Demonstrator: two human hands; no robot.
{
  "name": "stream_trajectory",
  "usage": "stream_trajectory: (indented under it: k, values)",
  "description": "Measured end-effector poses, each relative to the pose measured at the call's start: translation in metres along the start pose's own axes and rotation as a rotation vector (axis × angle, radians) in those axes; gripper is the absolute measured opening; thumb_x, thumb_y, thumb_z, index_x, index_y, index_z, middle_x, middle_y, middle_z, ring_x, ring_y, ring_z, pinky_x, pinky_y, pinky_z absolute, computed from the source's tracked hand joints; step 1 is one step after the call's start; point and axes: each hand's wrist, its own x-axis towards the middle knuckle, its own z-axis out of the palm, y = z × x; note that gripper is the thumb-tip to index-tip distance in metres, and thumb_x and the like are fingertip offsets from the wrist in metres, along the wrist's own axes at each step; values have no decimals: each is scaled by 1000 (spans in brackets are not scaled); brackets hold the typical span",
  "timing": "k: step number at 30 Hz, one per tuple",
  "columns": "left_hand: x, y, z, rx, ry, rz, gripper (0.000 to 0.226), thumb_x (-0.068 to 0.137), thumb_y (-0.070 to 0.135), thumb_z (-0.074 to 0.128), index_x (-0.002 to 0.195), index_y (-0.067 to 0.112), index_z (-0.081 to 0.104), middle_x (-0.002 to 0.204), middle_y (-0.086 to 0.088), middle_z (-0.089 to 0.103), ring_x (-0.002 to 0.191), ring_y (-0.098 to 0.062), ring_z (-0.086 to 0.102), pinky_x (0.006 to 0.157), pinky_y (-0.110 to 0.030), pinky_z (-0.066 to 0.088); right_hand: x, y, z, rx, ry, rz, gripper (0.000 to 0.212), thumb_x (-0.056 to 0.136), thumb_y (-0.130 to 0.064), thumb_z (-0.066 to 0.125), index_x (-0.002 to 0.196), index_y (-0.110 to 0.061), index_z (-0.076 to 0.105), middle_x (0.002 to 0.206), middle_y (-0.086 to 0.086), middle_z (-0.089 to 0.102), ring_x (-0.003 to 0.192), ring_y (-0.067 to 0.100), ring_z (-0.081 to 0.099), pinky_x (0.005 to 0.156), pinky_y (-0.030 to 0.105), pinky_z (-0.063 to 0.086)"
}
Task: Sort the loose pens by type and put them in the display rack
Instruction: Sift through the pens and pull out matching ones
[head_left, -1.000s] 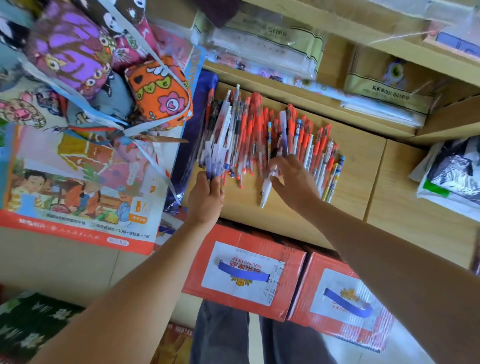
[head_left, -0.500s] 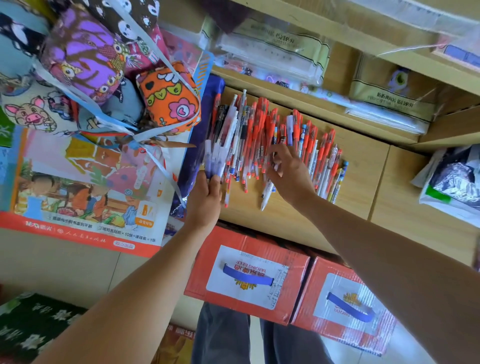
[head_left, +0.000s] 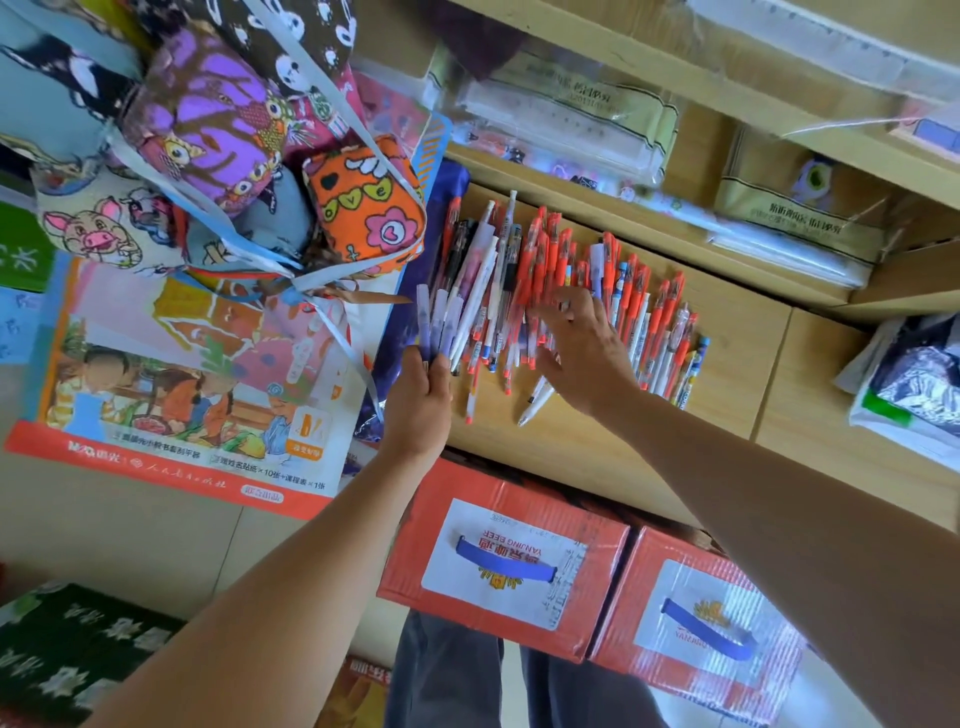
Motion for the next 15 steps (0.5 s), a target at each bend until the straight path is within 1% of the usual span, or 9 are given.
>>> stream_trajectory:
  k: [2,5,7,9,12,14,15]
  values:
    - [1,1,0,20,21,4,22,88,48,36,75,30,31,58,4,37,48,-20,35,55,-45,34,6,-6,-3,51,46,-17,50,90,-16,57,137,-23,43,137,7,36,125,22,40,100,38,46]
    - [2,1,0,32,12,-11,22,93,43,38,77,28,33,60,3,41,48,-20,38,56,-44,36,28,-29,-8,94,112,-114,55,90,-16,57,141,-21,39,143,8,35,128,26,39,102,41,44]
    - [4,0,-1,38,1,-29,21,99,34,38,80,25,35,62,3,45,50,-19,40,58,-43,37,46,-44,-9,87,100,-144,55,93,-23,56,144,-21,37,149,6,31,134,29,34,105,42,40]
    - [6,-1,-1,31,-1,-39,21,101,29,37,80,25,36,62,3,46,49,-19,40,58,-41,36,61,-53,-8,63,61,-102,53,94,-32,55,143,-21,39,151,3,30,137,29,29,107,43,37]
    - [8,-2,0,17,8,-60,22,101,27,36,80,24,36,61,5,47,48,-17,41,59,-41,35,71,-55,-6,21,81,-63,45,92,-34,58,133,-17,49,144,5,35,132,27,33,102,42,41]
    - [9,-2,0,18,24,-69,22,101,25,37,80,22,37,60,6,47,48,-16,41,59,-41,35,74,-55,-5,35,137,-37,46,89,-32,62,130,-13,48,136,9,39,126,27,38,96,40,45]
    - [10,-2,0,12,27,-67,21,101,25,37,80,22,37,60,5,48,49,-16,41,59,-41,35,76,-55,-6,41,159,-15,52,88,-32,64,132,-12,45,133,10,40,122,28,41,94,40,46]
